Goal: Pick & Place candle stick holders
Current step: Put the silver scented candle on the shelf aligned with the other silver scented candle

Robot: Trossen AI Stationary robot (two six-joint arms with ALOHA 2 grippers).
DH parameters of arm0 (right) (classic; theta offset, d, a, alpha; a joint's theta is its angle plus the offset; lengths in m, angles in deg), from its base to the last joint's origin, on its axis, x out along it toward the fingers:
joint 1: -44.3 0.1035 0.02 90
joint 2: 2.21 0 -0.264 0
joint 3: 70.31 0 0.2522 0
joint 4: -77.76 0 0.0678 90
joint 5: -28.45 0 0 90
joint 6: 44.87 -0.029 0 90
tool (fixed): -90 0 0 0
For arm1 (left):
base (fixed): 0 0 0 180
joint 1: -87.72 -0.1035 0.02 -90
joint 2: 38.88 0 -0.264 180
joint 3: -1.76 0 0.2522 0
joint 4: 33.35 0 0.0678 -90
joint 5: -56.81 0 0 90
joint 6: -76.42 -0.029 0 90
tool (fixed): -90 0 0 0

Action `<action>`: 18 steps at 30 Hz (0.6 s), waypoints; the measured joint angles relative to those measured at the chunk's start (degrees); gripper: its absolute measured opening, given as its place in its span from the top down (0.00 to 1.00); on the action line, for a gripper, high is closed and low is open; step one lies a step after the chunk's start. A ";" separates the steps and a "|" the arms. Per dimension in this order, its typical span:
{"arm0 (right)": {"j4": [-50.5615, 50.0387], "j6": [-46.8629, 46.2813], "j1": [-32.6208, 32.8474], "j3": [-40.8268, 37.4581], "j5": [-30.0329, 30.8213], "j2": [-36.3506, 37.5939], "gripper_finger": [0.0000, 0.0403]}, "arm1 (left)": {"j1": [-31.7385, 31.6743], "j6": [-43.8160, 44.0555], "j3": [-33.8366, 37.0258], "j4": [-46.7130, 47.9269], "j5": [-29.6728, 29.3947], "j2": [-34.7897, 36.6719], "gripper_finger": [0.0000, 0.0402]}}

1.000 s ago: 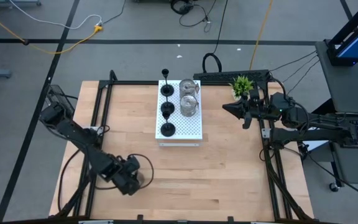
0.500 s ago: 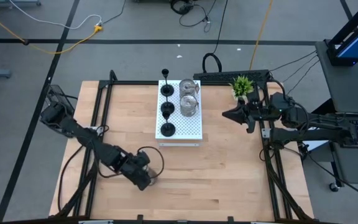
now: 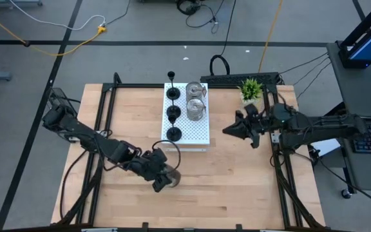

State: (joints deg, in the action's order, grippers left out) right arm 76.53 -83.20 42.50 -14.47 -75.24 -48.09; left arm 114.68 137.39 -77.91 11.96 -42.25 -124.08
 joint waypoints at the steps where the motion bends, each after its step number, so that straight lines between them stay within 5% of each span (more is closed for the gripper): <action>1: 0.14 0.21 0.84 0.00 0.00 -0.97 1.00 | -0.30 -0.61 -0.87 0.07 -0.40 0.00 0.12; 18: 12.77 9.02 11.29 -0.02 0.18 -13.21 0.99 | -1.49 -6.45 -10.34 0.23 -7.57 -1.08 0.12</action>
State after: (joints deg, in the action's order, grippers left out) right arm 89.30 -74.18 53.79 -14.49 -75.06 -61.30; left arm 113.19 130.93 -88.24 12.19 -49.82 -125.16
